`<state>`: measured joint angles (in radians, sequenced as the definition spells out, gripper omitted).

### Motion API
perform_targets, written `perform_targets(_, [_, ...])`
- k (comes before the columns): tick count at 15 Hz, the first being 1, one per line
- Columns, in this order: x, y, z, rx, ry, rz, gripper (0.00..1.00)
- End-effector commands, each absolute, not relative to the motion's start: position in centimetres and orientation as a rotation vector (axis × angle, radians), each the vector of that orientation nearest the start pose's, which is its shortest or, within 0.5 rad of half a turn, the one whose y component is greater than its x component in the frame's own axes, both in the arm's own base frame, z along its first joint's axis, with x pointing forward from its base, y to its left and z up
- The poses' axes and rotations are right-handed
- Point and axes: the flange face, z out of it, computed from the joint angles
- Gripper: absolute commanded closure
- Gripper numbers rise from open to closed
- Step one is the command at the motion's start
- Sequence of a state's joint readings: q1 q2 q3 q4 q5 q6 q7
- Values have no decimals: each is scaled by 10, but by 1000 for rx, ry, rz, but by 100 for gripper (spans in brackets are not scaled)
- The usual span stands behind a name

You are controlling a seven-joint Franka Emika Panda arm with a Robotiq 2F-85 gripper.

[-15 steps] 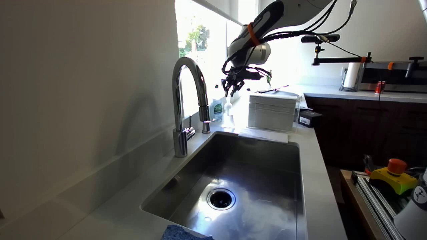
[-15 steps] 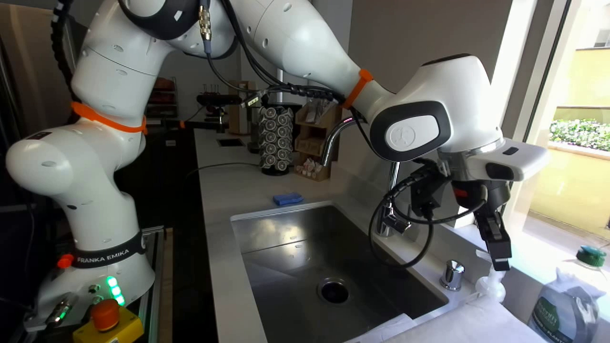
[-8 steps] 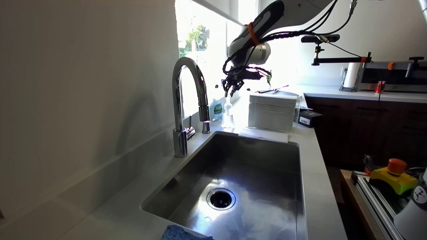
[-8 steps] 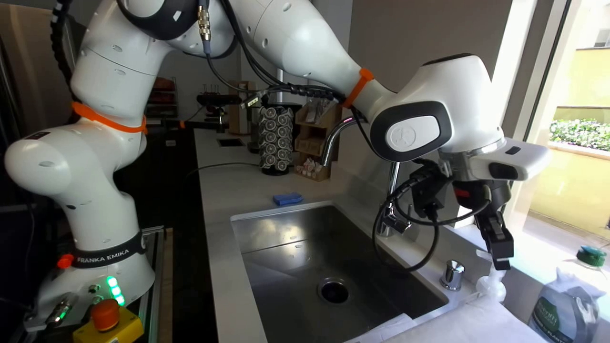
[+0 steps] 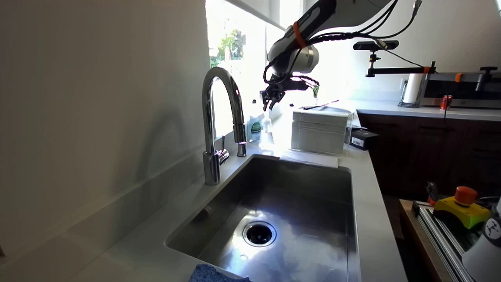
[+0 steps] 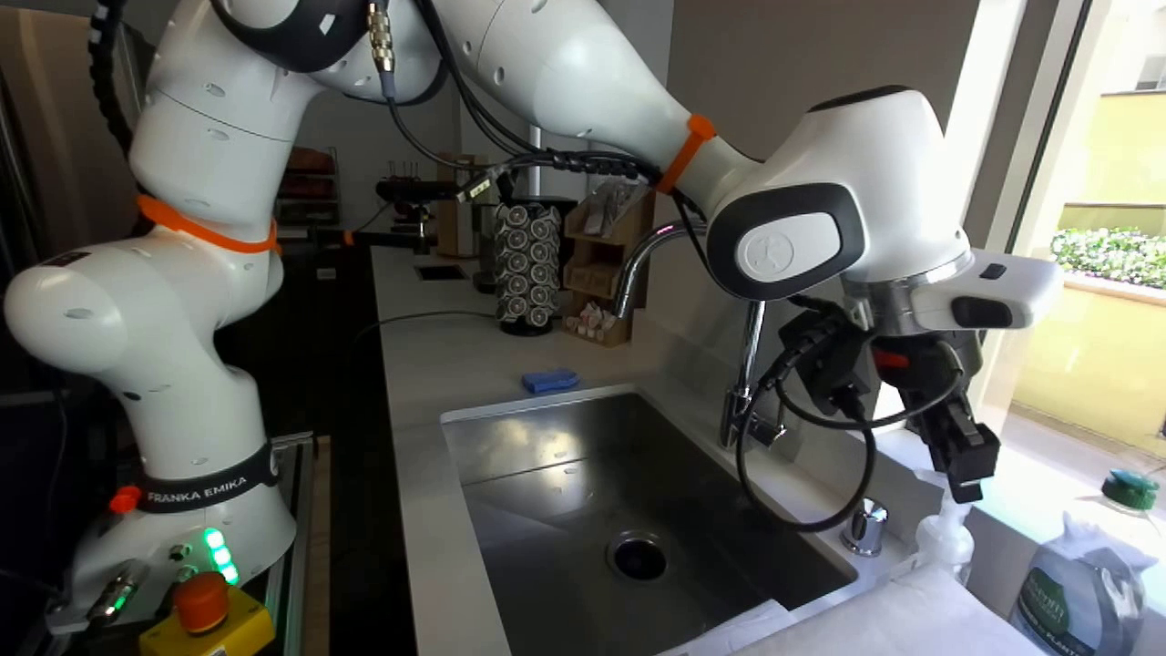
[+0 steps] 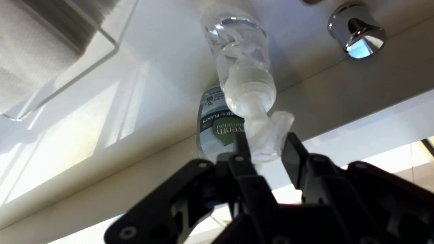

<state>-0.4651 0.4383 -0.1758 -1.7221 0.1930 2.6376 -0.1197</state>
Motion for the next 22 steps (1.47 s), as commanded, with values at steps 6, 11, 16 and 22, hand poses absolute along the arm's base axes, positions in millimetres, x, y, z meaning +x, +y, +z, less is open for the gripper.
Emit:
perform_targets(6, [548, -403, 416, -3063, 646, -708, 93])
perform_targets(11, [537, -397, 418, -3102, 483, -630, 93])
perform_targets(16, [523, -391, 410, -3124, 366, -568, 93])
perform_targets(22, [505, -386, 403, -3130, 270, -539, 93])
